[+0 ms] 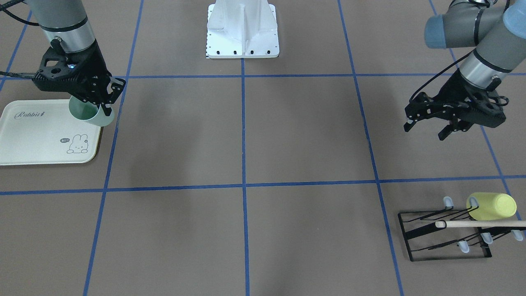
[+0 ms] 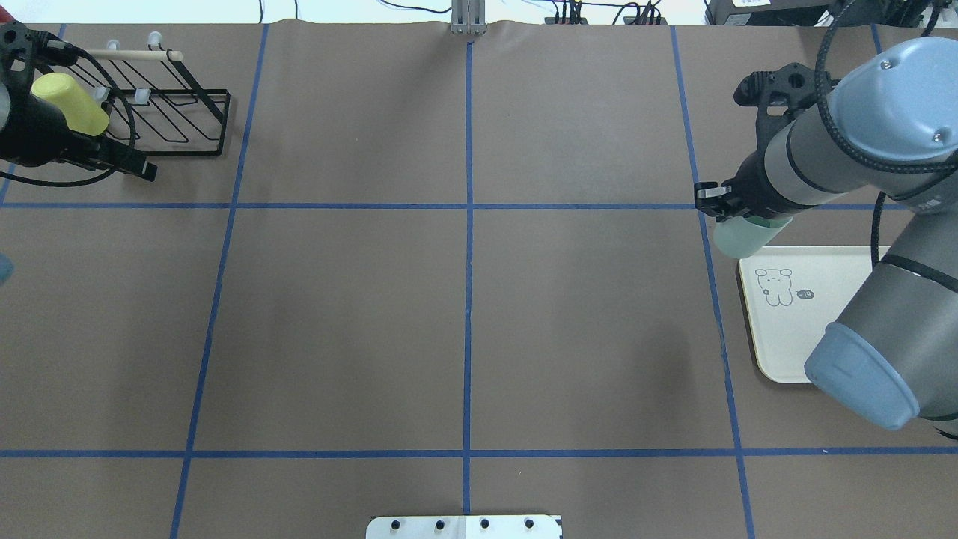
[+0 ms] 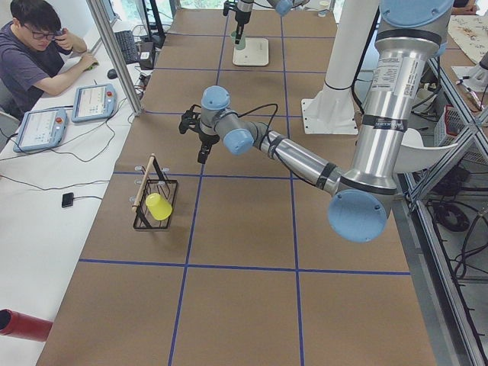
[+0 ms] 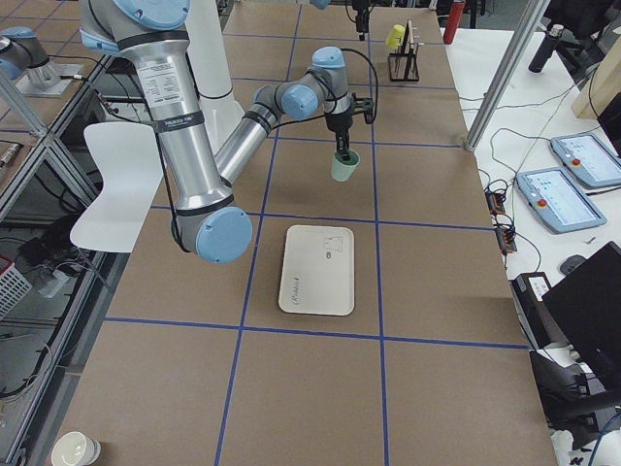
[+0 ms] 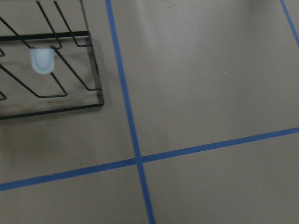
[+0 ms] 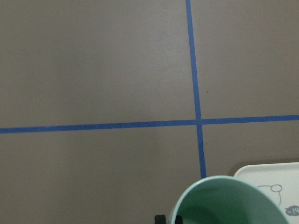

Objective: Left arm grabs green cup and hands to right arm on tray

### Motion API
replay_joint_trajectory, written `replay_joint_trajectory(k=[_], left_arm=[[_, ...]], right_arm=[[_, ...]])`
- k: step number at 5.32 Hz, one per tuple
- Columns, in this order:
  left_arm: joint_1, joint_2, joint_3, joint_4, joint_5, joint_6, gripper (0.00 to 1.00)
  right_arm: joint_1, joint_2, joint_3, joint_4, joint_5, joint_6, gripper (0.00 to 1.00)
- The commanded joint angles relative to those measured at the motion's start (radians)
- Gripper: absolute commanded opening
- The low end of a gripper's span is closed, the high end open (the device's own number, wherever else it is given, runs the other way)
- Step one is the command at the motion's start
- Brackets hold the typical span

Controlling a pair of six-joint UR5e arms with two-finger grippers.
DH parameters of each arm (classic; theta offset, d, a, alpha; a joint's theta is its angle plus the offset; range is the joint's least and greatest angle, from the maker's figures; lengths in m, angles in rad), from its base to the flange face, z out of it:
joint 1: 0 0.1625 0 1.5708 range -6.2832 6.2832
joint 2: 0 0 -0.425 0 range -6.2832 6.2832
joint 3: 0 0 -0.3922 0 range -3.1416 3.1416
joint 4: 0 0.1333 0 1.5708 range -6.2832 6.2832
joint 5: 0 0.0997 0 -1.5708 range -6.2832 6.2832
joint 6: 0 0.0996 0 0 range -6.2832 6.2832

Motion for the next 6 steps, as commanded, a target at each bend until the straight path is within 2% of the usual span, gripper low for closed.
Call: replay_joint_trajectory(k=[1,2,4,5,6], left_arm=[[-0.12,0.104,0.012,0.033,-0.011,0.309,1.0],[-0.154,0.126,0.044,0.033,-0.007,0.403,1.0],[-0.275,0.129,0.153,0.035,-0.01,0.616,1.0],[-0.28,0.131,0.153,0.035,-0.011,0.622,1.0],[-0.28,0.131,0.153,0.035,-0.011,0.622,1.0]], right_arm=[[0.004,-0.09,0.009,0.008,-0.005,-0.07,0.0],[0.011,-0.138,0.005,0.074,-0.009,-0.074,0.0],[0.04,-0.357,-0.073,0.497,-0.023,-0.073,0.0],[0.055,-0.414,-0.107,0.59,-0.044,-0.067,0.0],[0.055,-0.489,-0.144,0.752,-0.102,-0.056,0.0]])
